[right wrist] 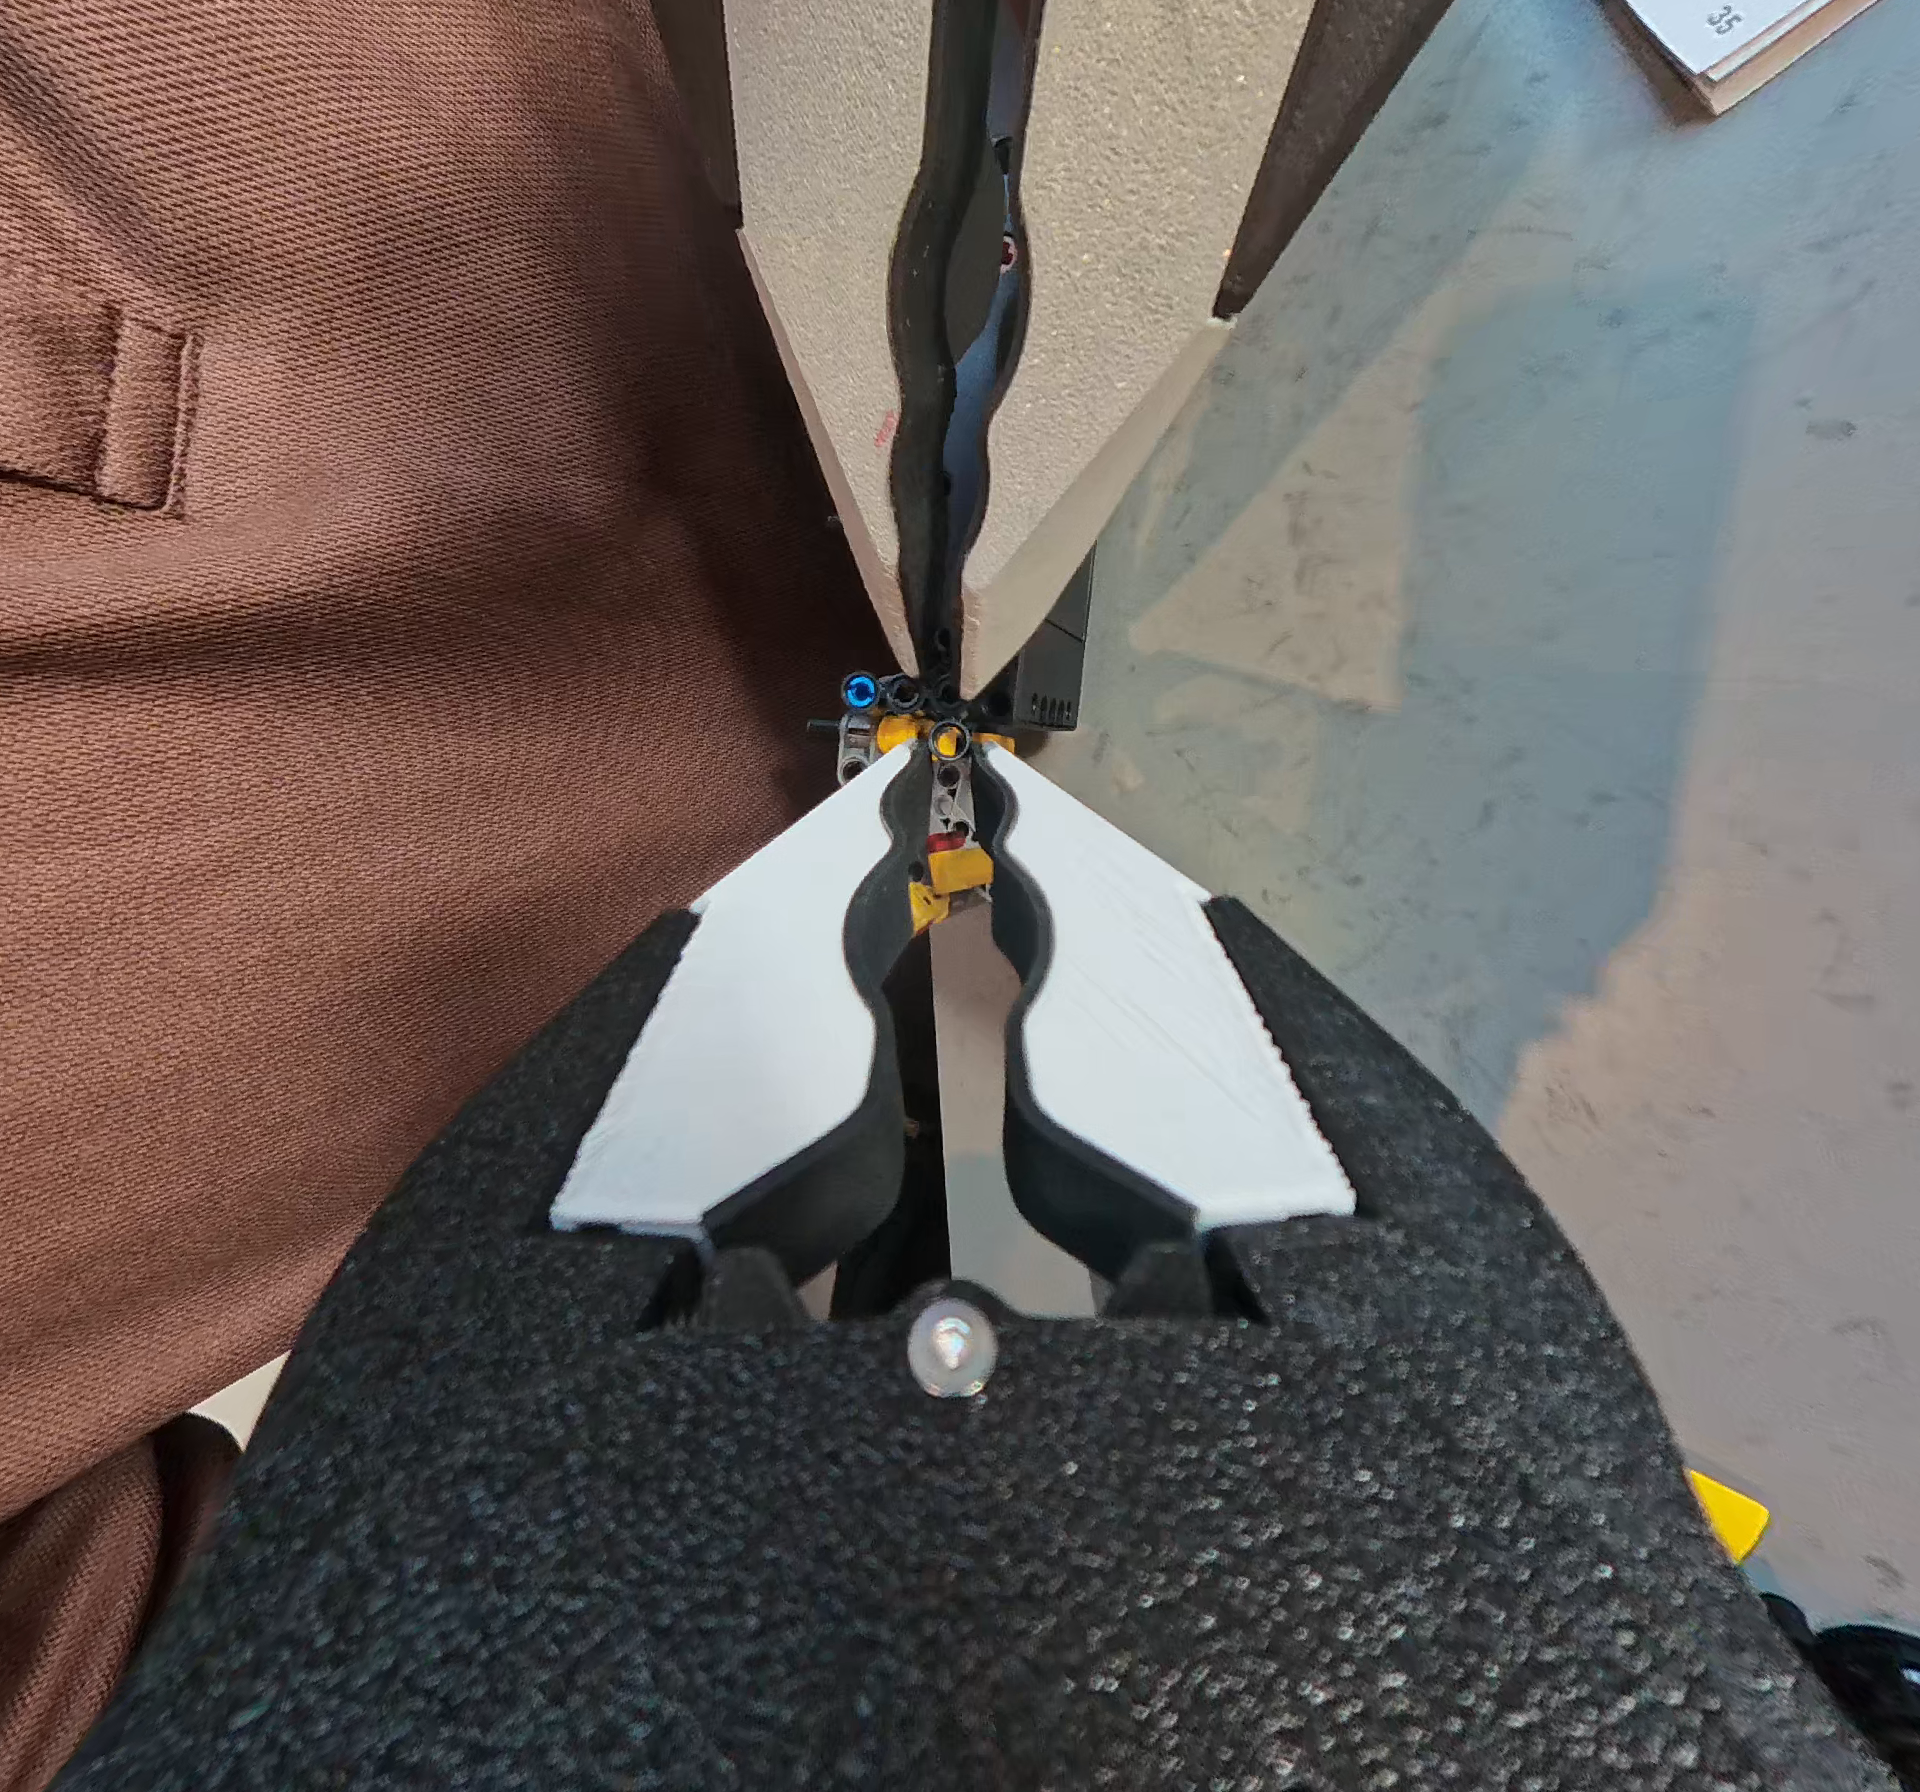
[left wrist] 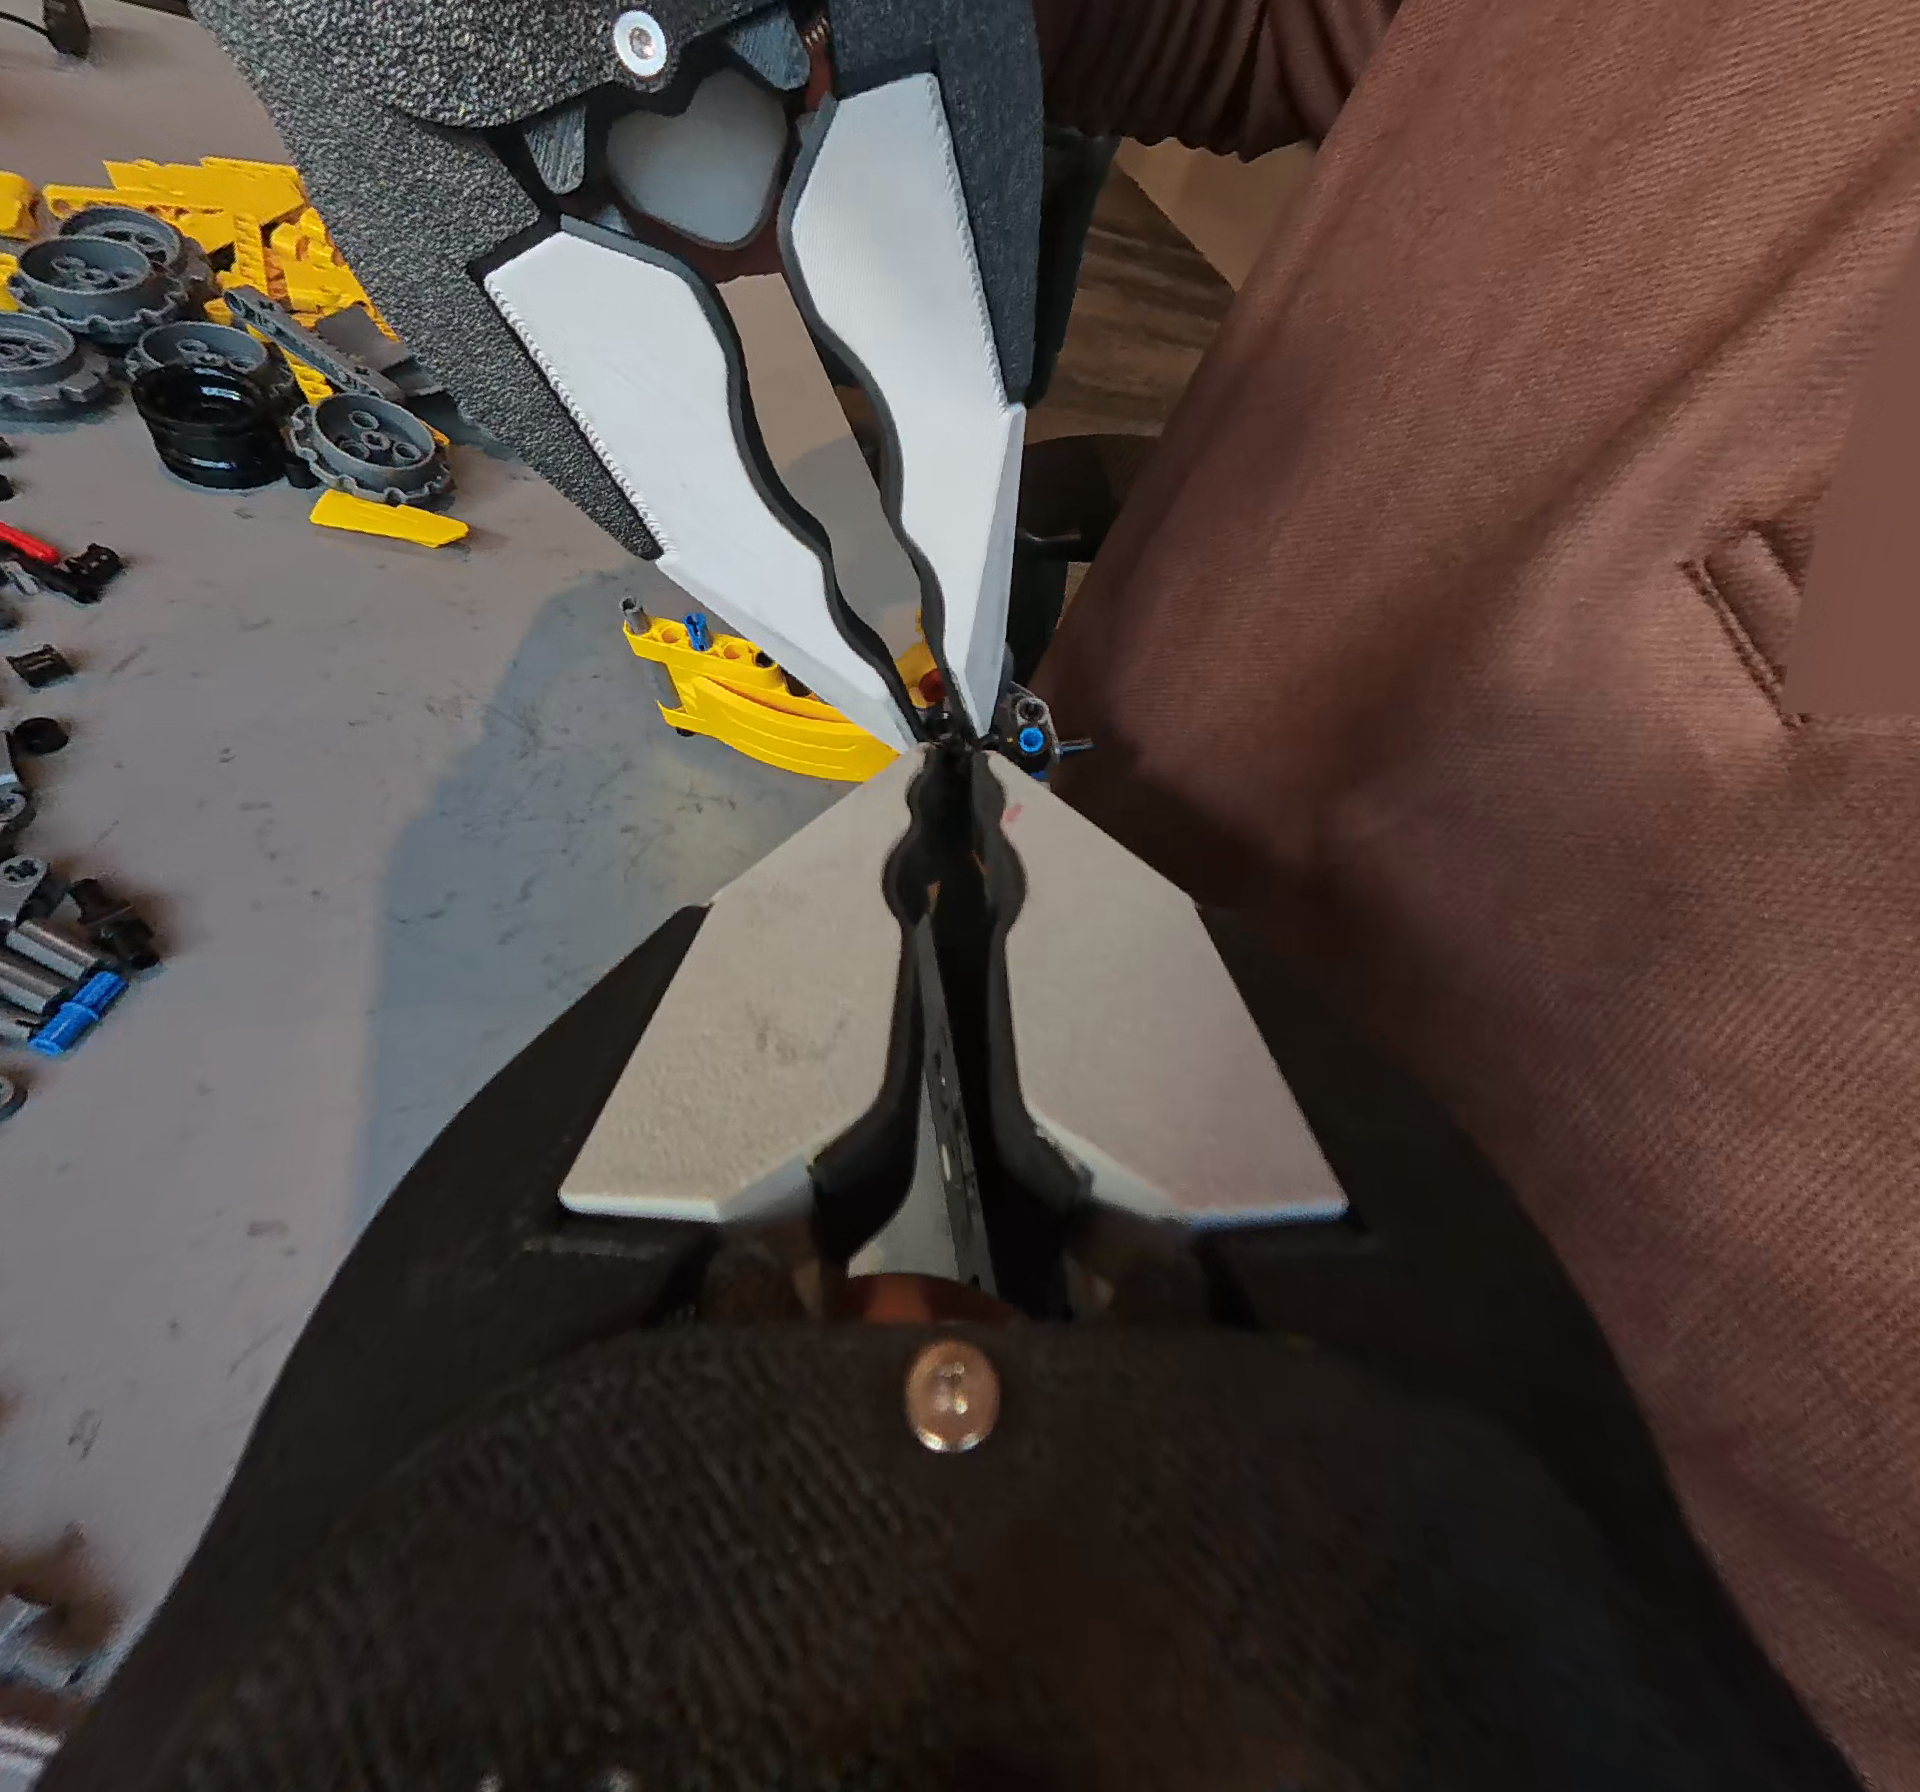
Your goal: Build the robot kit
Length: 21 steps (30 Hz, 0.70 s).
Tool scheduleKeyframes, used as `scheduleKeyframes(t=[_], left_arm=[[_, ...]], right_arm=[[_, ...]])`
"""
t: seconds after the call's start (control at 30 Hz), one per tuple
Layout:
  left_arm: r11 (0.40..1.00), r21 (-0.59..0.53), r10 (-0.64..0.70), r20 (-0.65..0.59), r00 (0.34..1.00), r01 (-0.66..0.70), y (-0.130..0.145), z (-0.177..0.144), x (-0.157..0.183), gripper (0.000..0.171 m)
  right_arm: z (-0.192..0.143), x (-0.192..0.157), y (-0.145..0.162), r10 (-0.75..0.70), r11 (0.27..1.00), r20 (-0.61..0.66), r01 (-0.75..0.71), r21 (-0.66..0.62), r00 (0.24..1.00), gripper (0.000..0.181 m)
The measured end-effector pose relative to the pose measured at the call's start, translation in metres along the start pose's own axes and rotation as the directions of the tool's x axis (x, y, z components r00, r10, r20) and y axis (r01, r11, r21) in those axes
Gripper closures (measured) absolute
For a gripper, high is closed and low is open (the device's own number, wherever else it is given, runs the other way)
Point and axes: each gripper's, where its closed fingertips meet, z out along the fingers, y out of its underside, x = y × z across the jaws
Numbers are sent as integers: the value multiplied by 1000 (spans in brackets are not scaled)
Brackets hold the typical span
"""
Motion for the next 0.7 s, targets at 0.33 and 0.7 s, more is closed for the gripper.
scheduleKeyframes(t=[0.33, 0.7], left_arm=[[998, -19, 67, 2, 998, -67, 1, -1, 4, 170], [996, -41, 79, -18, 997, -80, 1, -1, 7, 171]], right_arm=[[2, -2, -4, 38, 999, 28, -39, 30, 999, 170], [6, -6, -10, 133, 988, 155, -144, 60, 979, 160]])
